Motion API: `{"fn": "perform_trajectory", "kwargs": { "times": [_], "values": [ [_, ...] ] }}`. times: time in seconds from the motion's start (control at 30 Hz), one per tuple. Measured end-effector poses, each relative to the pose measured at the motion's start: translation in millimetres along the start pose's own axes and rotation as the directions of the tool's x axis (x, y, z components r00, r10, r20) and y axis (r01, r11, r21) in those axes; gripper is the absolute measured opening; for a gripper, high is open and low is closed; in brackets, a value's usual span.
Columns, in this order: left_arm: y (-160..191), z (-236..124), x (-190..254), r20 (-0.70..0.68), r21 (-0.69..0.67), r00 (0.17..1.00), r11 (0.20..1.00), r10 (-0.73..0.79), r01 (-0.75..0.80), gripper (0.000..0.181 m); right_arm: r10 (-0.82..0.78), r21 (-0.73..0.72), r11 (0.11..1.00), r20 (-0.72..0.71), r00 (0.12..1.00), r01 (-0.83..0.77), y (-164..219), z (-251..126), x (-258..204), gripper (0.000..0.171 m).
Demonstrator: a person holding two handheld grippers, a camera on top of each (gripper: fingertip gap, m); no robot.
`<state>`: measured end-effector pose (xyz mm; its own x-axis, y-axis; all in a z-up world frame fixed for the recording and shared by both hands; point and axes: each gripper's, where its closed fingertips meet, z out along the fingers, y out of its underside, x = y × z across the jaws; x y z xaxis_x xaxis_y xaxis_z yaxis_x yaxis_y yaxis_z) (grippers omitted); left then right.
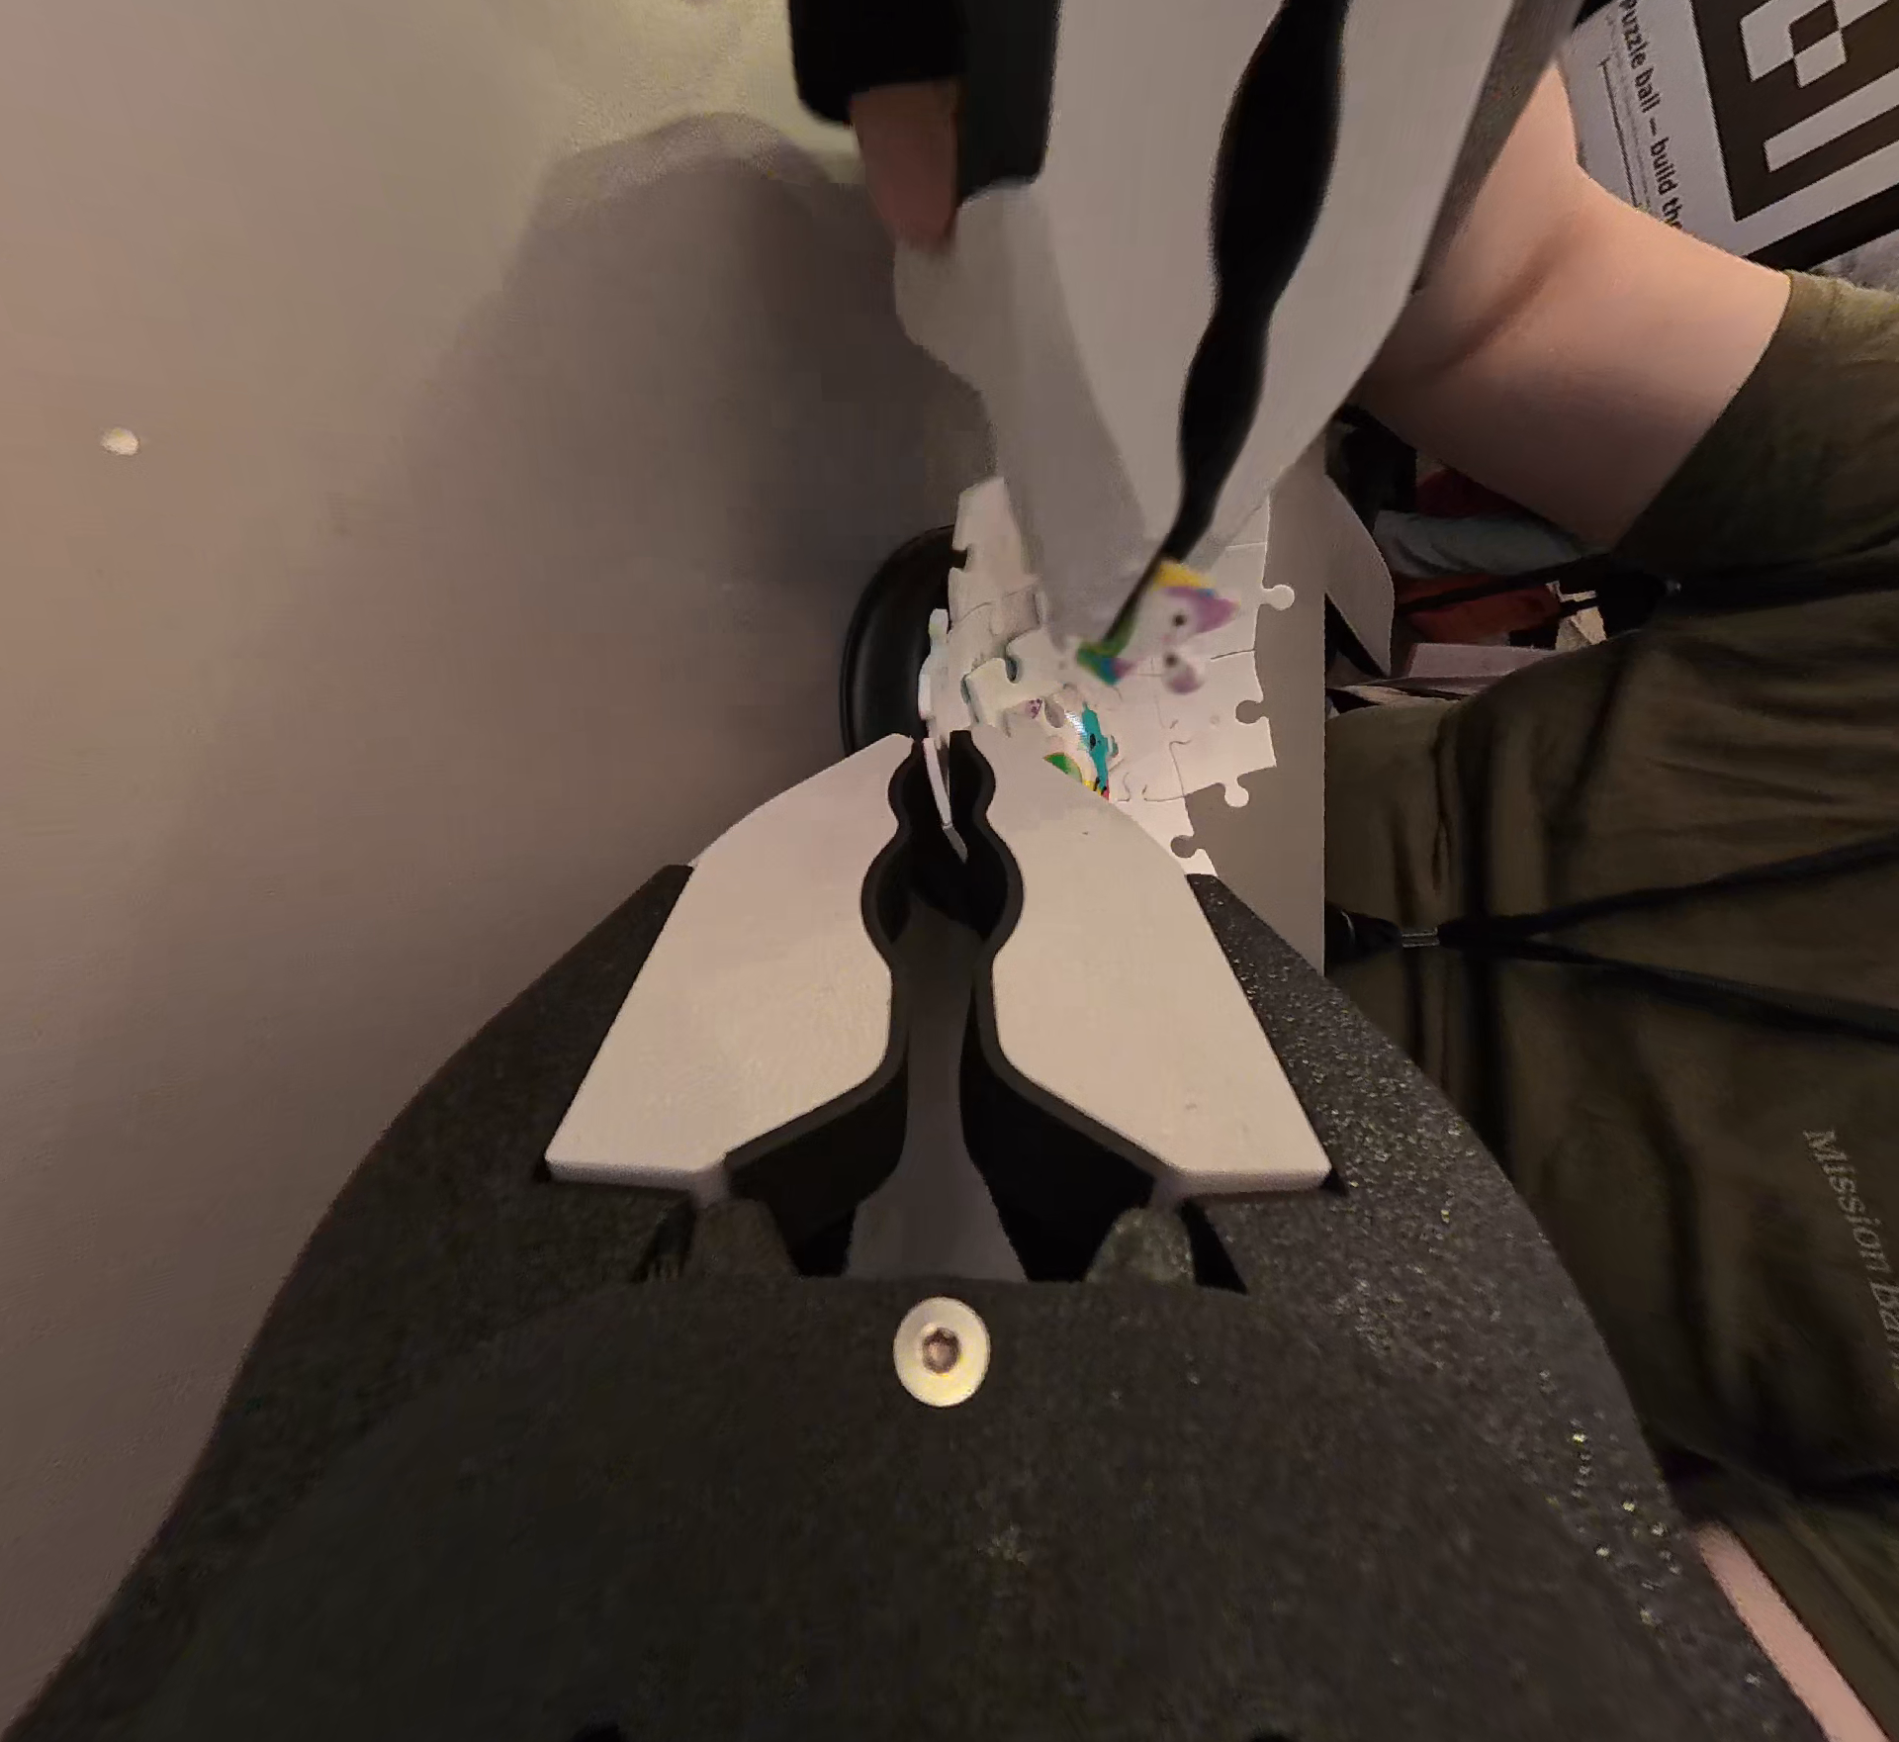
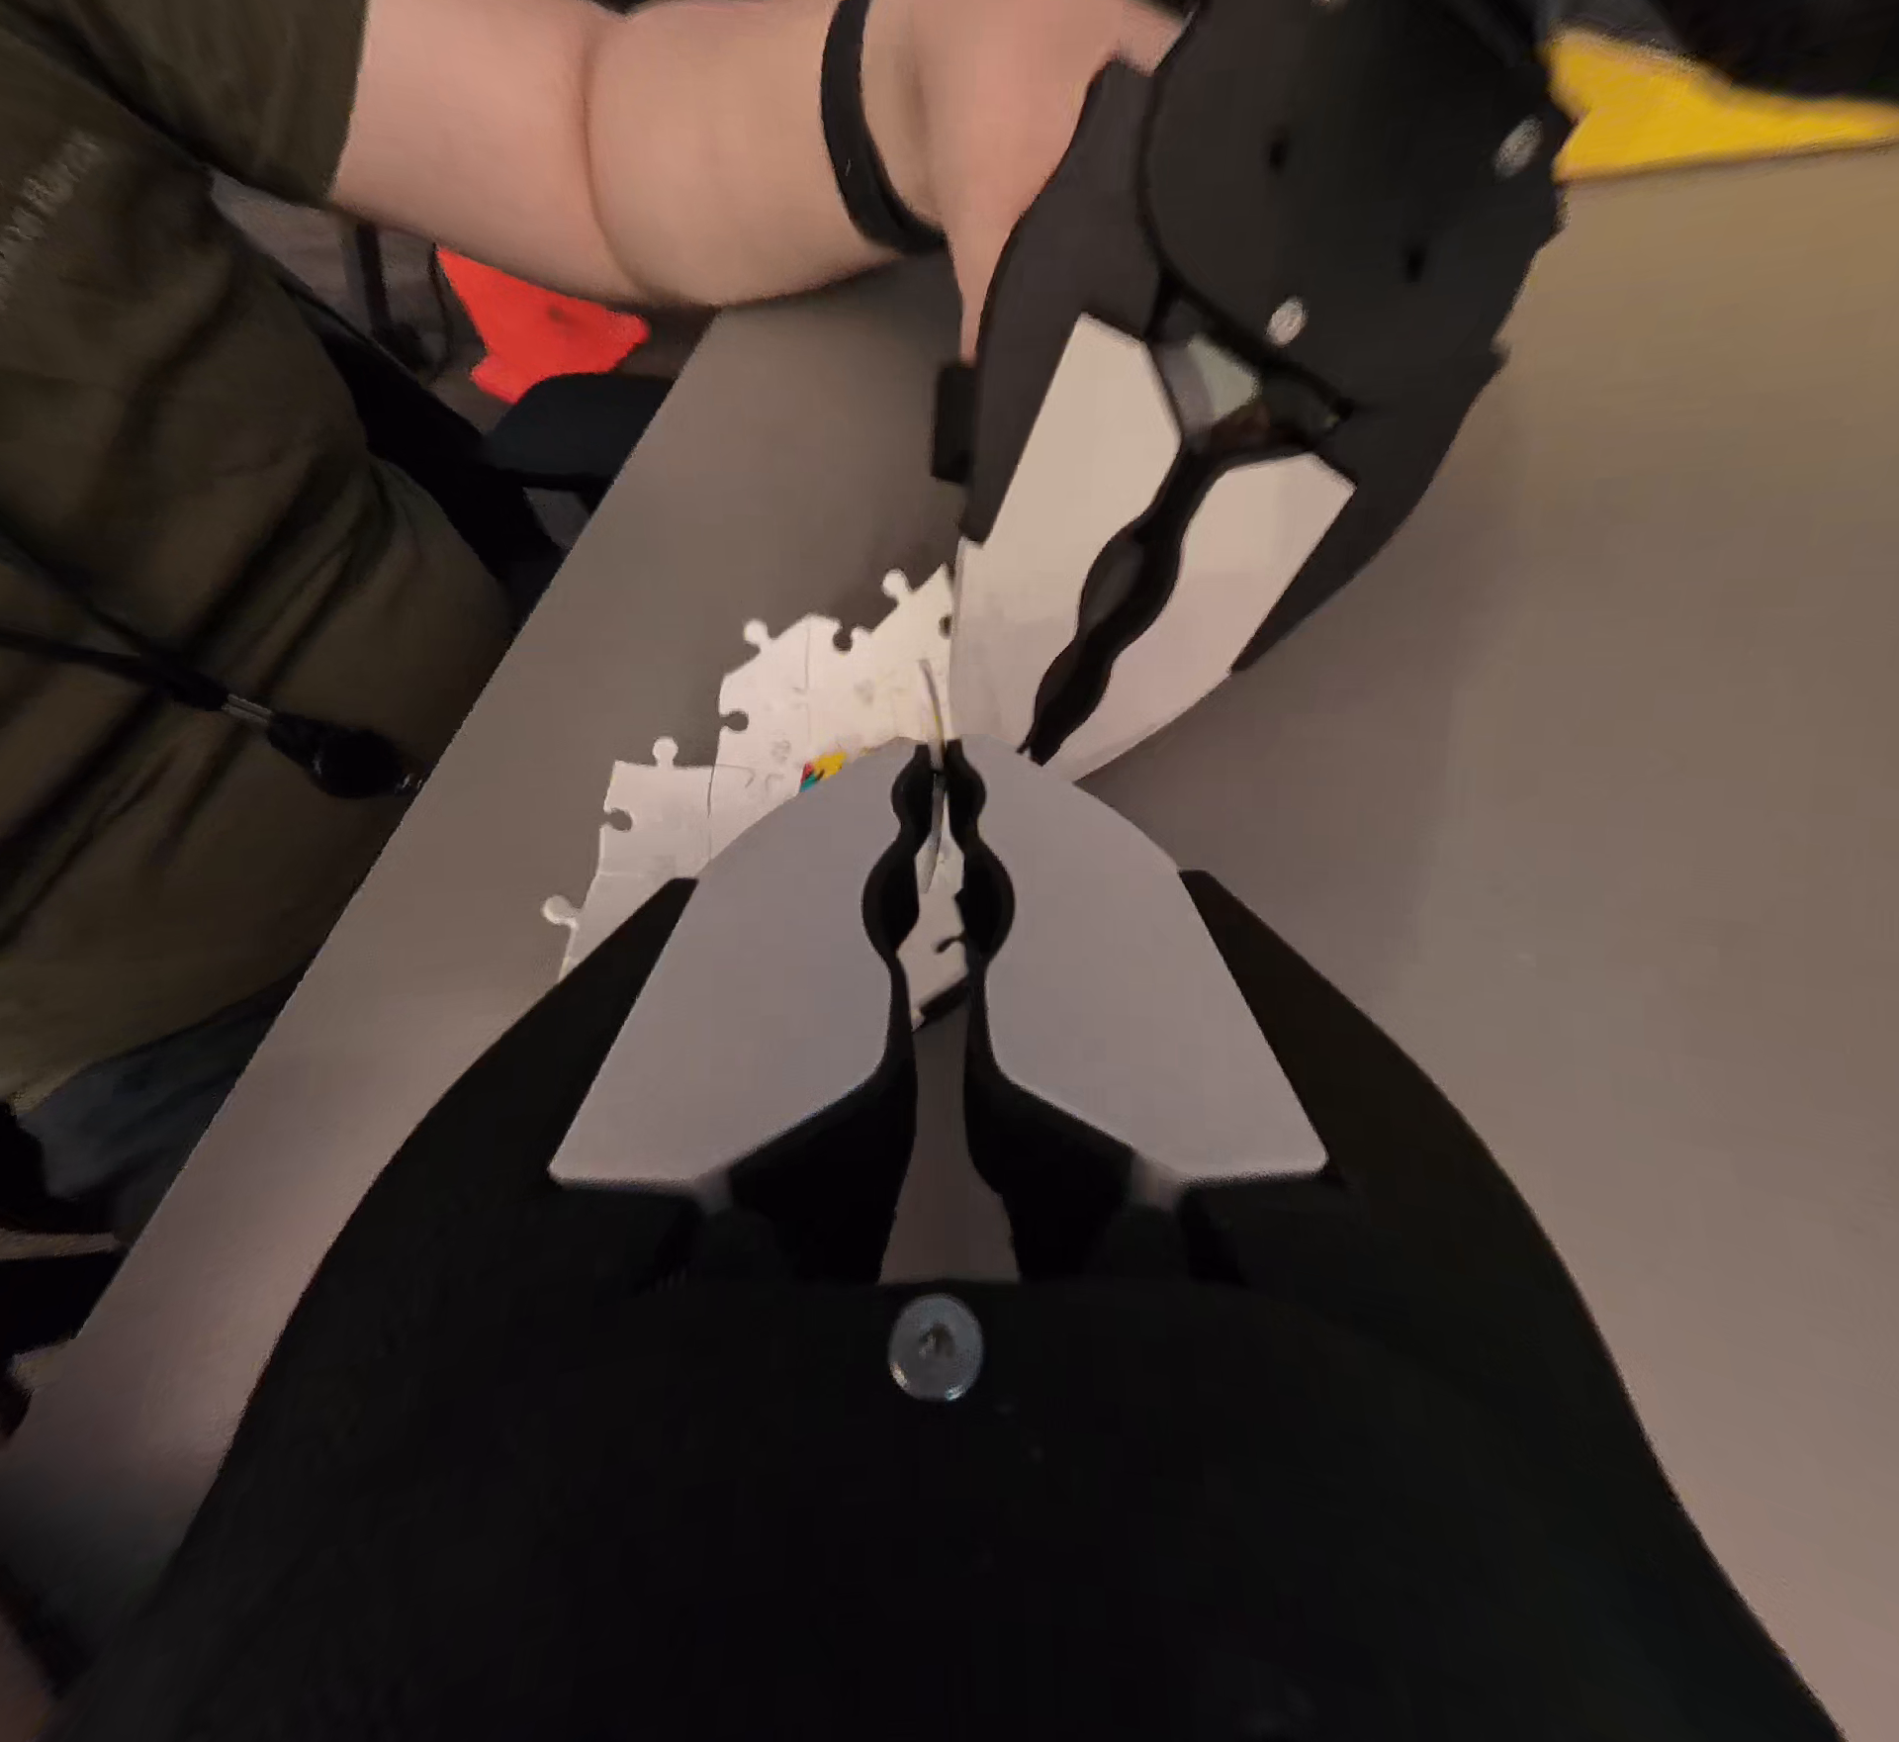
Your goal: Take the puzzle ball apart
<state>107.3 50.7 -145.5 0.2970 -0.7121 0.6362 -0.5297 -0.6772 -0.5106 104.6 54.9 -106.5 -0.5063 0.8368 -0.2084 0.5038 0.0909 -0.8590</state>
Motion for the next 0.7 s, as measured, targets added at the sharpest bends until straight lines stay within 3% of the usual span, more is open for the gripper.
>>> {"fn": "perform_trajectory", "kwargs": {
  "times": [0.1, 0.2, 0.27, 0.3, 0.37, 0.43, 0.5, 0.6, 0.7],
  "values": [
    [1.0, 0.3, 1.9, -0.022, 0.005, 1.0, 1.0, -0.014, 0.014, 0.004, 0.039, 0.092, 0.995, -0.094, 0.995, -0.03, -21.9, -29.2, 6.2, 0.003],
    [-3.6, -3.8, 5.0, -0.028, 0.035, 0.999, 0.999, -0.016, 0.017, 0.011, 0.014, 0.182, 0.981, -0.411, 0.912, 0.067, -74.1, -111.0, -4.0, 0.003],
    [-11.3, -11.7, 7.2, -0.009, 0.083, 1.0, 0.997, 0.005, -0.005, 0.014, 0.084, 0.248, 0.958, -0.726, 0.683, 0.146, -90.1, -205.2, -9.1, 0.003],
    [-15.8, -16.6, 7.7, 0.007, 0.11, 1.0, 0.994, 0.018, -0.019, 0.015, 0.166, 0.293, 0.947, -0.801, 0.575, 0.135, -81.5, -250.4, -12.5, 0.003],
    [-25.0, -26.6, 10.4, 0.034, 0.168, 0.998, 0.984, 0.049, -0.054, 0.016, 0.399, 0.433, 0.901, -0.847, 0.351, 0.017, -29.4, -330.4, -4.1, 0.003],
    [-31.3, -35.6, 11.5, 0.075, 0.207, 0.994, 0.974, 0.078, -0.092, 0.016, 0.582, 0.557, 0.811, -0.799, 0.155, -0.177, 52.6, -374.0, 10.8, 0.003],
    [-37.1, -43.7, 11.4, 0.13, 0.243, 0.985, 0.959, 0.115, -0.144, 0.016, 0.693, 0.636, 0.677, -0.72, 0.032, -0.37, 124.9, -379.3, 23.6, 0.003],
    [-41.0, -50.2, 14.7, 0.144, 0.27, 0.981, 0.948, 0.132, -0.167, 0.016, 0.735, 0.631, 0.522, -0.674, -0.074, -0.574, 191.1, -364.1, 34.7, 0.003],
    [-42.5, -51.4, 16.1, 0.142, 0.273, 0.98, 0.946, 0.138, -0.173, 0.016, 0.643, 0.611, 0.502, -0.737, -0.207, -0.612, 217.3, -377.3, 31.5, 0.022]
  ]
}}
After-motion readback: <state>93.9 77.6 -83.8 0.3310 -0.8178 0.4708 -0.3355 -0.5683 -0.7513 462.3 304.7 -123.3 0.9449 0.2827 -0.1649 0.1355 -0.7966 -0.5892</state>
